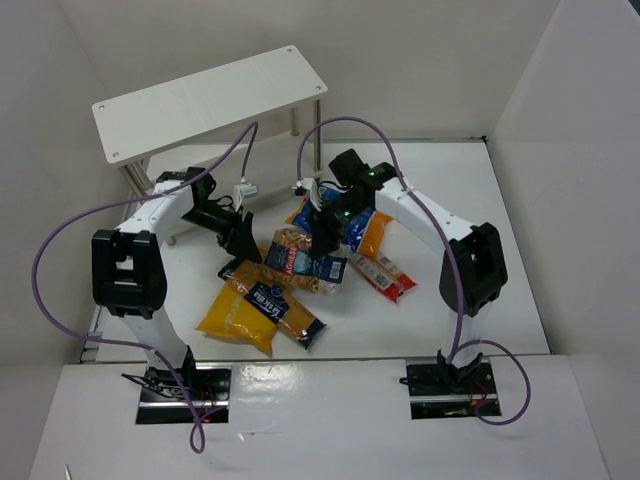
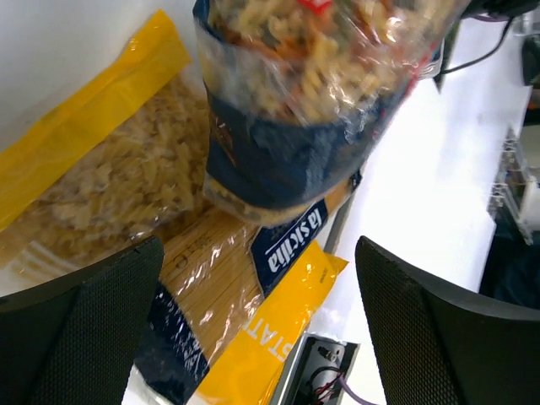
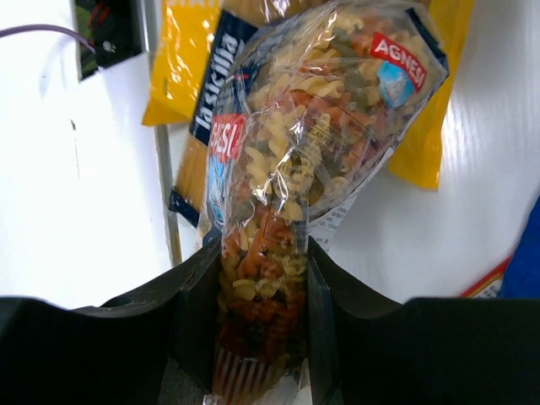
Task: Place and organize the pasta boxes and bags onto the shelf
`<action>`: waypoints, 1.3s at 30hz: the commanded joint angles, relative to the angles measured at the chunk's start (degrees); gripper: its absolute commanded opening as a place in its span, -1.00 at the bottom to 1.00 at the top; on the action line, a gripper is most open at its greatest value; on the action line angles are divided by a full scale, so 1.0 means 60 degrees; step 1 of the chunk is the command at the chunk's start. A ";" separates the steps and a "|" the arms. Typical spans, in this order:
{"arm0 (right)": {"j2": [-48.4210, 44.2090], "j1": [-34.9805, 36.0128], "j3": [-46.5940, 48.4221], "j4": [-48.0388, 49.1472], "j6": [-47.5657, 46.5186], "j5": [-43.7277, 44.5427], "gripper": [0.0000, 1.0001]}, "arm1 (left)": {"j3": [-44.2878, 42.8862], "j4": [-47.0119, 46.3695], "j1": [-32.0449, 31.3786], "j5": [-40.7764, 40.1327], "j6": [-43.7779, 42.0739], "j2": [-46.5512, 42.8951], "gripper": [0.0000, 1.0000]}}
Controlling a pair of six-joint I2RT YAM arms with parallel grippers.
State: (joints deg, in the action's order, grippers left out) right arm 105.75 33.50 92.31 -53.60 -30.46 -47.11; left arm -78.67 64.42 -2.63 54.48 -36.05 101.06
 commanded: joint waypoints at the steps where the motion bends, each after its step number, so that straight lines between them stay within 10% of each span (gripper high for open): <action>1: -0.0415 0.0101 0.0977 -0.0118 -0.0183 -0.1479 -1.00 | -0.0204 0.0410 -0.0118 0.1027 -0.0788 0.0179 1.00; 39: 0.0524 0.0101 0.1709 -0.0880 -0.0725 -0.2884 -1.00 | -0.1007 0.1582 -0.0996 0.3152 -0.2884 0.2127 1.00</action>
State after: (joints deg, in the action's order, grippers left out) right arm 109.21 33.50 99.00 -57.30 -34.54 -56.49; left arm -82.04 73.38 -7.38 69.38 -49.80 113.54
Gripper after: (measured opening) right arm 0.408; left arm 1.000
